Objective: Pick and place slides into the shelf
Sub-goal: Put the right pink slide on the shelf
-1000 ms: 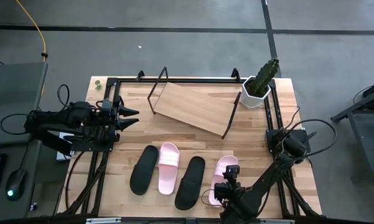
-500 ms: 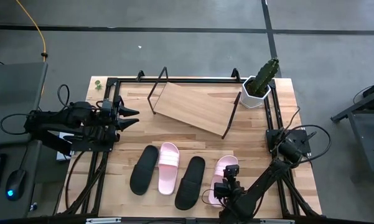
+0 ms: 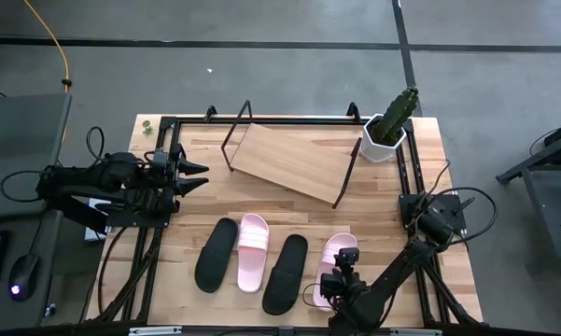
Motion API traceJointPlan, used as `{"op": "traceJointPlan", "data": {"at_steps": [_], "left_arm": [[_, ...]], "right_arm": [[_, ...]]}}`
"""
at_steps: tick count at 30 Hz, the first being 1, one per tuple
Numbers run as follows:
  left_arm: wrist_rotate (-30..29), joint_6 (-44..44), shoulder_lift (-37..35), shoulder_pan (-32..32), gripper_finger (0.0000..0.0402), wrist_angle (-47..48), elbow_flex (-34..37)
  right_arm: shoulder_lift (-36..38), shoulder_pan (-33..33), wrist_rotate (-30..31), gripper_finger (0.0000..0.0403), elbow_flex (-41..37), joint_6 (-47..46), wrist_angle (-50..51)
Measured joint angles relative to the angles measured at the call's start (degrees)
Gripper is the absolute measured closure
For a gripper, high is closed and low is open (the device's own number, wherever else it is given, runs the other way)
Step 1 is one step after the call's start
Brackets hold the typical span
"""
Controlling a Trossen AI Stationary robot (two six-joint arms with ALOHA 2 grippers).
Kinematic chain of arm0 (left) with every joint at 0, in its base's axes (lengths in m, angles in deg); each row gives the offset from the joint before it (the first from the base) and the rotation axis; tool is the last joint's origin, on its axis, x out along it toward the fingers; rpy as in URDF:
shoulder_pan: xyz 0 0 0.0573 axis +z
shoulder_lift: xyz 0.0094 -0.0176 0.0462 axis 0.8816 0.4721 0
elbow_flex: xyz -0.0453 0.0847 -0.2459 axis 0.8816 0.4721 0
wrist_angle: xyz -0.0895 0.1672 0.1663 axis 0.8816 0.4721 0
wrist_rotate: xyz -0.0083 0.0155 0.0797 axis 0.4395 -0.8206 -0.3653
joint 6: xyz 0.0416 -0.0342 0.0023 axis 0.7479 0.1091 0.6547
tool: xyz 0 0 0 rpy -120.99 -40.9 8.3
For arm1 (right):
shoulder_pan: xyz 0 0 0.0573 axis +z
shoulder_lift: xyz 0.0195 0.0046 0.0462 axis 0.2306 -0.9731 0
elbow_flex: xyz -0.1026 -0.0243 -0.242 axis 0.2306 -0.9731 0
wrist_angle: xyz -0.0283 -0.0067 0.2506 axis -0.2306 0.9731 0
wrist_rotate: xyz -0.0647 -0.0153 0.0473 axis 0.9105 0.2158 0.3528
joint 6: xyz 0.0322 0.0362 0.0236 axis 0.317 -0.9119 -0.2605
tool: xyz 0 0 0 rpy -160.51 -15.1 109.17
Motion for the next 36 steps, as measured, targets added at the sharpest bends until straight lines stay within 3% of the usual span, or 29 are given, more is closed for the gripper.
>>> {"op": "traceJointPlan", "data": {"at_steps": [24,36], "left_arm": [[0.00,0.00,0.02,-0.01,0.0252,0.00,0.00],[0.00,0.00,0.00,0.00,0.0252,0.00,0.00]], "right_arm": [[-4.94,0.00,1.84,0.0188,0.00,-2.77,6.26],[-4.94,-0.04,3.79,0.0248,0.00,-2.38,3.70]]}}
